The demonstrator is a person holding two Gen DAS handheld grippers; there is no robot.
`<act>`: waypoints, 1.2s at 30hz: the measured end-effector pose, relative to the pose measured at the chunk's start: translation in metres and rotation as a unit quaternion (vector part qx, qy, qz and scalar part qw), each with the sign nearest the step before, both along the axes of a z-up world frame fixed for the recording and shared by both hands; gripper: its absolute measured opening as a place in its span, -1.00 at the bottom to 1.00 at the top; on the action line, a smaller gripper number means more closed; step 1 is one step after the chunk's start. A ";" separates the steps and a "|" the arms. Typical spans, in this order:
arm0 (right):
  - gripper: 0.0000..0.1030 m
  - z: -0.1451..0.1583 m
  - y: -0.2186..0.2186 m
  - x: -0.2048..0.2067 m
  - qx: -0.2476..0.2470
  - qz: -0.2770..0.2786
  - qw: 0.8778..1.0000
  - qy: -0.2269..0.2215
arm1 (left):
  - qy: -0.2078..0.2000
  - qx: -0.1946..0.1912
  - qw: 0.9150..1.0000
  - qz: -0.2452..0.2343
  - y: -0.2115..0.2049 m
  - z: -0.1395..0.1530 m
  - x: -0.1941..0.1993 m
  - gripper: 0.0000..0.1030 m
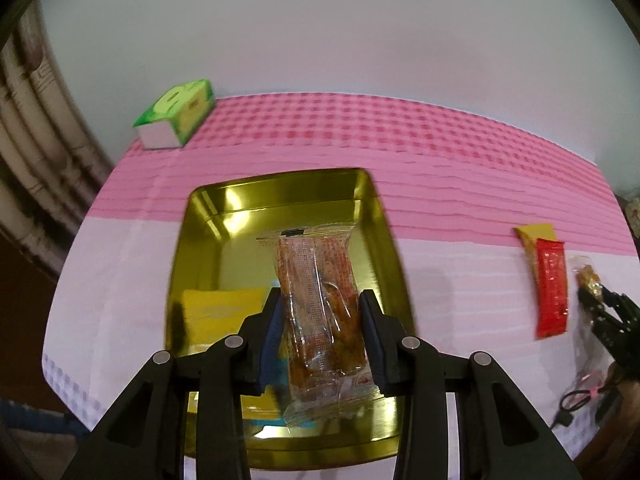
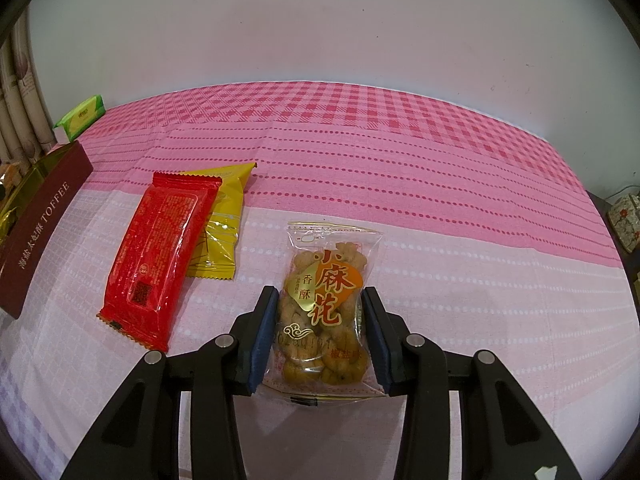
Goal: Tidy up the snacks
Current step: 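Carry the peanut-stick bag into the gold tray and open the left gripper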
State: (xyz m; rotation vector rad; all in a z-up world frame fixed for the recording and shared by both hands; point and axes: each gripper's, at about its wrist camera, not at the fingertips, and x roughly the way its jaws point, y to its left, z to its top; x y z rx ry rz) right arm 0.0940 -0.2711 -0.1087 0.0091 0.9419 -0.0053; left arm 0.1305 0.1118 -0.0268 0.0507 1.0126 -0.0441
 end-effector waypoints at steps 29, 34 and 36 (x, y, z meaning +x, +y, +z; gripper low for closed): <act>-0.22 0.000 -0.001 0.001 -0.001 0.000 1.000 0.001 | 0.019 0.039 0.999 -0.017 0.021 -0.041 0.010 -0.25; -0.22 0.000 -0.001 0.001 -0.001 0.000 1.000 0.001 | 0.028 0.053 0.998 -0.027 0.017 -0.042 0.006 -0.25; -0.22 0.000 -0.002 0.001 -0.001 0.000 1.000 0.001 | 0.029 0.055 0.998 -0.031 0.016 -0.042 0.003 -0.24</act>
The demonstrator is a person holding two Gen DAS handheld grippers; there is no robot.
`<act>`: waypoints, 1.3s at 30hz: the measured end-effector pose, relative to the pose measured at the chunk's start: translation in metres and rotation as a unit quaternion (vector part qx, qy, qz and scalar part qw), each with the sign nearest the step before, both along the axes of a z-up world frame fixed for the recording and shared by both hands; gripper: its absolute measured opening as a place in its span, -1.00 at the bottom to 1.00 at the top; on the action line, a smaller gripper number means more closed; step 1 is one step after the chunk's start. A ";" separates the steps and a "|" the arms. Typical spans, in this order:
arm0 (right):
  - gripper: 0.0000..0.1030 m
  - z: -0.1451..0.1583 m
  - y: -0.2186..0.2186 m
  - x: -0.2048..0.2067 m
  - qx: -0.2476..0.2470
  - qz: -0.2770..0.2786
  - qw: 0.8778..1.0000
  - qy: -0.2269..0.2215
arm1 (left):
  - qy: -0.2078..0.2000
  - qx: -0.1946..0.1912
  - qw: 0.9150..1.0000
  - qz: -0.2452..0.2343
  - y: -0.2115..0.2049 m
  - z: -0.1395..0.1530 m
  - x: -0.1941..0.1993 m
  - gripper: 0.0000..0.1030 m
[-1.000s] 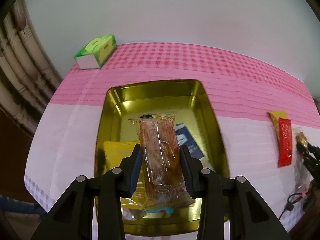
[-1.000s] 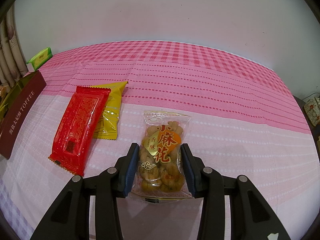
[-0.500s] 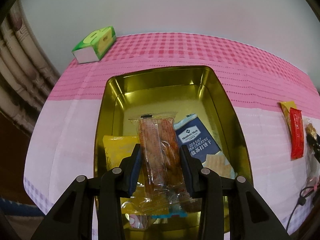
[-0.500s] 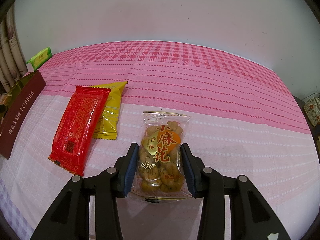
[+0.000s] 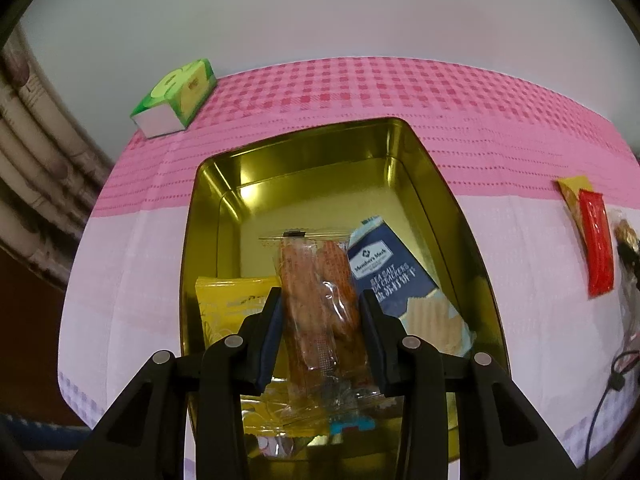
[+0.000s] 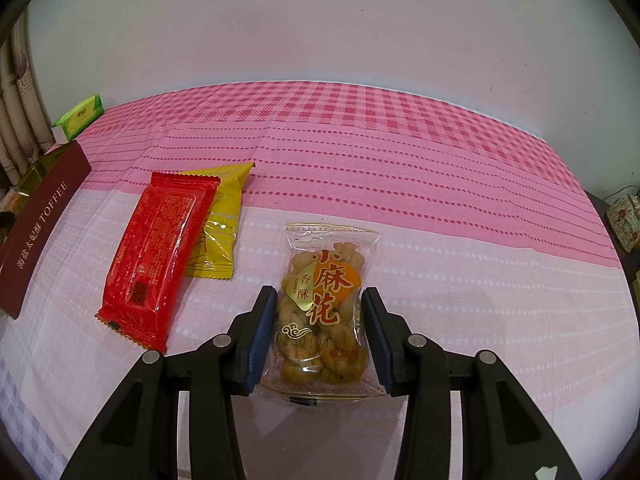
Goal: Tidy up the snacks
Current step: 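Carry the peanut-stick bag into the gold tray and open the left gripper, then carry the dough-stick bag into the gold tray and open the right gripper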
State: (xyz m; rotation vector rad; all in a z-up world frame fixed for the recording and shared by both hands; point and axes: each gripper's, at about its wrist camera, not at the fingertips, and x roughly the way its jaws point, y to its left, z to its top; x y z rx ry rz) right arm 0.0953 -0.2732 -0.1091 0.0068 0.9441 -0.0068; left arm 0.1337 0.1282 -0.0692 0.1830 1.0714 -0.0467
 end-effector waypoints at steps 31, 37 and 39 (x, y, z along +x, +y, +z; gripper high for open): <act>-0.27 0.002 0.005 0.000 0.004 -0.026 1.000 0.011 | -0.053 -0.027 0.995 0.077 0.067 0.041 -0.051 0.27; -0.29 0.007 0.009 -0.004 0.004 -0.047 0.999 0.017 | -0.068 -0.016 0.993 0.096 0.077 0.039 -0.063 0.31; -0.29 0.011 0.014 -0.008 0.003 -0.050 0.999 0.017 | -0.073 -0.013 0.993 0.096 0.078 0.040 -0.067 0.32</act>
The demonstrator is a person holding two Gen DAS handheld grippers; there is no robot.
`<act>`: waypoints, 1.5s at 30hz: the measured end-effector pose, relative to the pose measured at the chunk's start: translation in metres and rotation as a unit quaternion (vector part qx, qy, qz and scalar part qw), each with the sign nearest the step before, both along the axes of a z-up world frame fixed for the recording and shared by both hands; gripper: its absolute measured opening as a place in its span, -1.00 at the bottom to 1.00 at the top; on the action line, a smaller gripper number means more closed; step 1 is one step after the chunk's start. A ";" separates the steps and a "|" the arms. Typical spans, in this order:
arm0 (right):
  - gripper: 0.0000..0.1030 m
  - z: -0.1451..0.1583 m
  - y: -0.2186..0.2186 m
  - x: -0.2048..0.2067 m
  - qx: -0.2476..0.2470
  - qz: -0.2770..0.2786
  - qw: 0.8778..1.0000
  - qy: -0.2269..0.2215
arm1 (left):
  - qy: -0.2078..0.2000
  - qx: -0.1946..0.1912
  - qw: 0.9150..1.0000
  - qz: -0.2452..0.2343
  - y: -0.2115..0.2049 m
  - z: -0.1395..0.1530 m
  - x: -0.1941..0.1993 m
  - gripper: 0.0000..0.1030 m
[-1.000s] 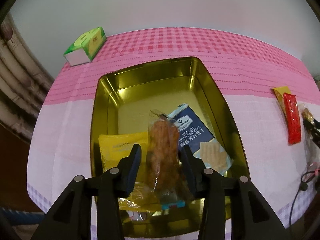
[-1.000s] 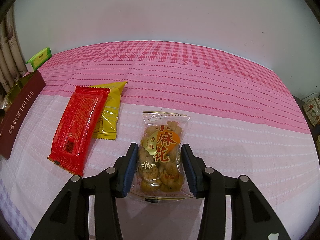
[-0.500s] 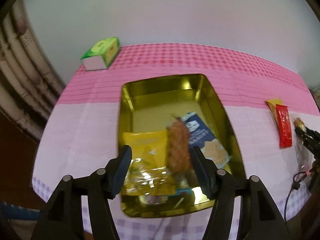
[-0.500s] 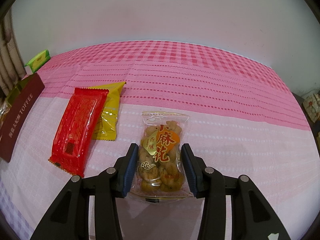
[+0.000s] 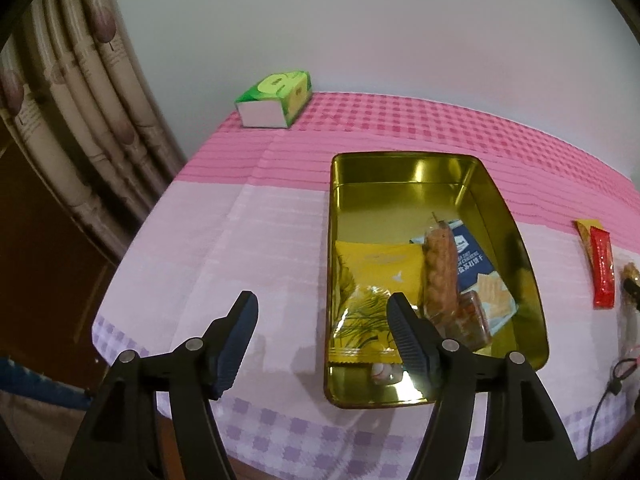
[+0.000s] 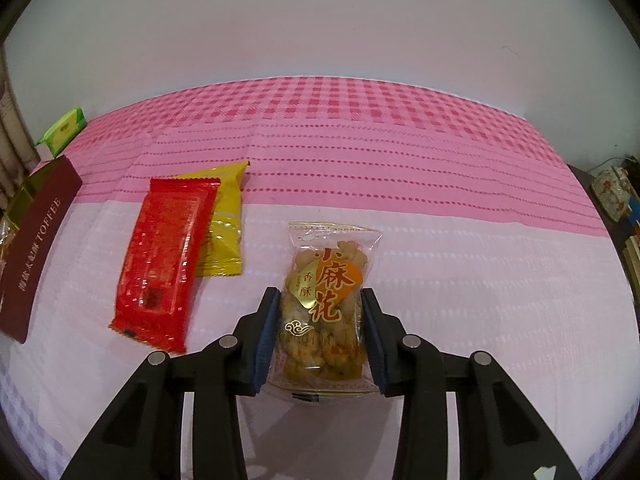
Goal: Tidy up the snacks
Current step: 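Carry the dough-stick bag into the gold tray and open the right gripper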
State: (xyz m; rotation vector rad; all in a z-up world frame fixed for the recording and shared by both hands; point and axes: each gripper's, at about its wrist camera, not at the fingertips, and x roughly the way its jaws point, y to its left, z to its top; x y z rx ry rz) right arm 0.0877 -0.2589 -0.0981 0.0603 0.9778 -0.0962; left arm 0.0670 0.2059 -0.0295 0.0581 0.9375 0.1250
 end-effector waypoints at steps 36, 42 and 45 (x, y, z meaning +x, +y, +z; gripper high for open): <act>-0.29 0.069 0.285 0.019 0.024 0.216 0.976 -0.001 | 0.001 -0.039 0.999 0.034 0.055 0.004 -0.011 0.49; -0.29 0.059 0.296 0.026 0.021 0.215 0.976 0.014 | 0.003 -0.039 0.998 0.041 0.064 0.003 -0.011 0.50; -0.29 0.055 0.300 0.030 0.021 0.214 0.976 0.019 | 0.003 -0.041 0.998 0.043 0.066 0.002 -0.010 0.51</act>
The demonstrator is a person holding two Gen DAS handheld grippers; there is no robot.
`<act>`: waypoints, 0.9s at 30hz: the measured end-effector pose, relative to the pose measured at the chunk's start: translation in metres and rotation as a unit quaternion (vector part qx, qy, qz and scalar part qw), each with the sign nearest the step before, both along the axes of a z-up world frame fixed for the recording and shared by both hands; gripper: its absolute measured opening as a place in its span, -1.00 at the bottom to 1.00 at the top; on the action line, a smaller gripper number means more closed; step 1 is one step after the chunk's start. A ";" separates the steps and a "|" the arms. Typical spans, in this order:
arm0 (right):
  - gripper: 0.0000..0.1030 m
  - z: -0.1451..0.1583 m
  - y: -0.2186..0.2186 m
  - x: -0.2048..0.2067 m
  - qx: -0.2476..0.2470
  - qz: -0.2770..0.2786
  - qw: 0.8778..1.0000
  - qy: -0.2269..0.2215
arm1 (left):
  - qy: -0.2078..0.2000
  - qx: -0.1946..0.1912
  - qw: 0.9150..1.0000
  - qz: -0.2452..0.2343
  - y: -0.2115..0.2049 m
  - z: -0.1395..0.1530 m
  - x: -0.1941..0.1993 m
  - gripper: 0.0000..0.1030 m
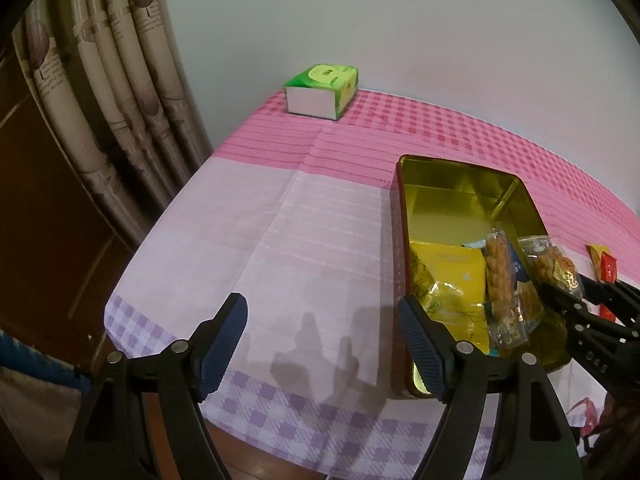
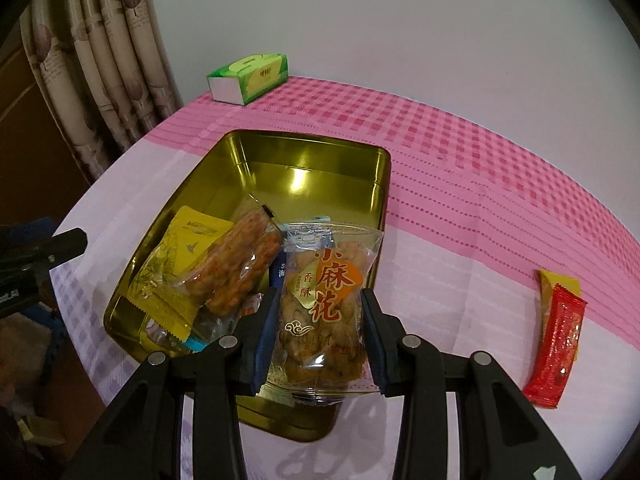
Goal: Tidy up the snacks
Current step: 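Carry the dough-stick bag into the gold tray and open the right gripper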
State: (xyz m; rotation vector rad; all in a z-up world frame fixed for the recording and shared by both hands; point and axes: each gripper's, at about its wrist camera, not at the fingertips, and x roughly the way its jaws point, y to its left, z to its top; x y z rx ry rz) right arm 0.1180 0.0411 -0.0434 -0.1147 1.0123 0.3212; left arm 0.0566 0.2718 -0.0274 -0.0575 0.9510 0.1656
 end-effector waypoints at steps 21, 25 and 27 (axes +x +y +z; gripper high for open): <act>-0.24 -0.016 0.017 0.012 -0.023 -0.006 1.000 0.010 | 0.006 0.002 1.000 -0.010 -0.007 -0.003 0.001 0.53; -0.24 -0.016 0.018 0.010 -0.023 -0.005 1.000 0.008 | 0.006 0.002 1.000 -0.010 -0.008 -0.003 0.001 0.53; -0.22 -0.016 0.018 0.010 -0.022 -0.005 1.000 0.008 | 0.006 0.002 1.000 -0.009 -0.008 -0.003 0.001 0.53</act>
